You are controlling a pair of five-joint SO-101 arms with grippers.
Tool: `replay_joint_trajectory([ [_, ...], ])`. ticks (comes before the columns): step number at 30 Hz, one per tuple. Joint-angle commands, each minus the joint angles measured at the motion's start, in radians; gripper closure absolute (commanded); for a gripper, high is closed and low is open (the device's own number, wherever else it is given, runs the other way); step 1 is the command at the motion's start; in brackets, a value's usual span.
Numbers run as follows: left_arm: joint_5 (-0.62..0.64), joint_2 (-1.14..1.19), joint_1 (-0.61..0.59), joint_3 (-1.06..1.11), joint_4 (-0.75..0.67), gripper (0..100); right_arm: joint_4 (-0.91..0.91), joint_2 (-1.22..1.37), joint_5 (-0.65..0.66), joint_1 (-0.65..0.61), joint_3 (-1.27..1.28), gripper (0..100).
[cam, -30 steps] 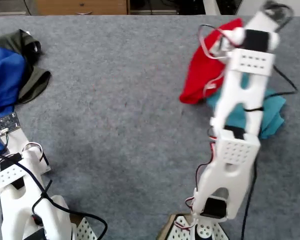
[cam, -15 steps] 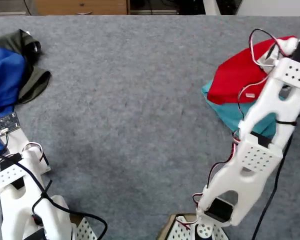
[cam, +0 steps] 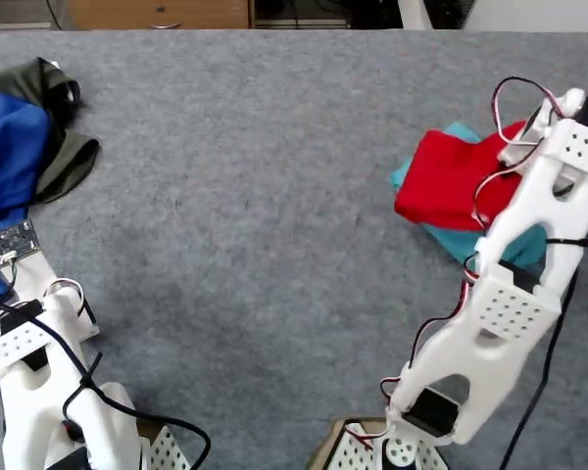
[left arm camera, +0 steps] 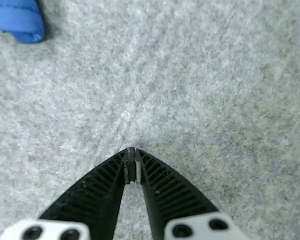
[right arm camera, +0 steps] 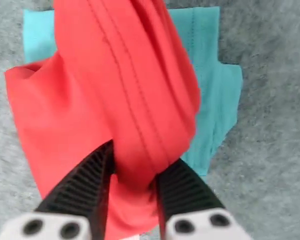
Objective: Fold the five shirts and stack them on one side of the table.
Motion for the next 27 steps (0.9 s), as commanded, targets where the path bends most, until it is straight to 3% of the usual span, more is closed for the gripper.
replay_joint_trajectory([
  [1,-0.005,-0.021,-0.003,-0.005,-0.011,98,0.021,-0.033,0.052,0.03,0.002,81.8],
  [6,-0.005,-0.021,-0.003,-0.005,-0.011,98,0.023,-0.033,0.112,0.036,0.002,58.5],
  [9,-0.005,-0.021,-0.003,-0.005,-0.011,98,0.023,-0.033,0.117,0.033,0.001,55.5],
  [14,-0.005,-0.021,-0.003,-0.005,-0.009,98,0.023,-0.056,0.117,0.015,0.001,62.9],
  [21,-0.003,-0.021,-0.003,-0.006,-0.009,98,0.018,-0.062,0.11,-0.114,0.001,97.8],
  [23,0.002,-0.021,-0.003,-0.018,0.005,98,0.018,-0.064,0.11,-0.157,0.001,97.9],
  [27,0.002,-0.013,-0.063,-0.261,0.259,98,0.018,-0.067,0.114,-0.225,-0.008,99.5],
])
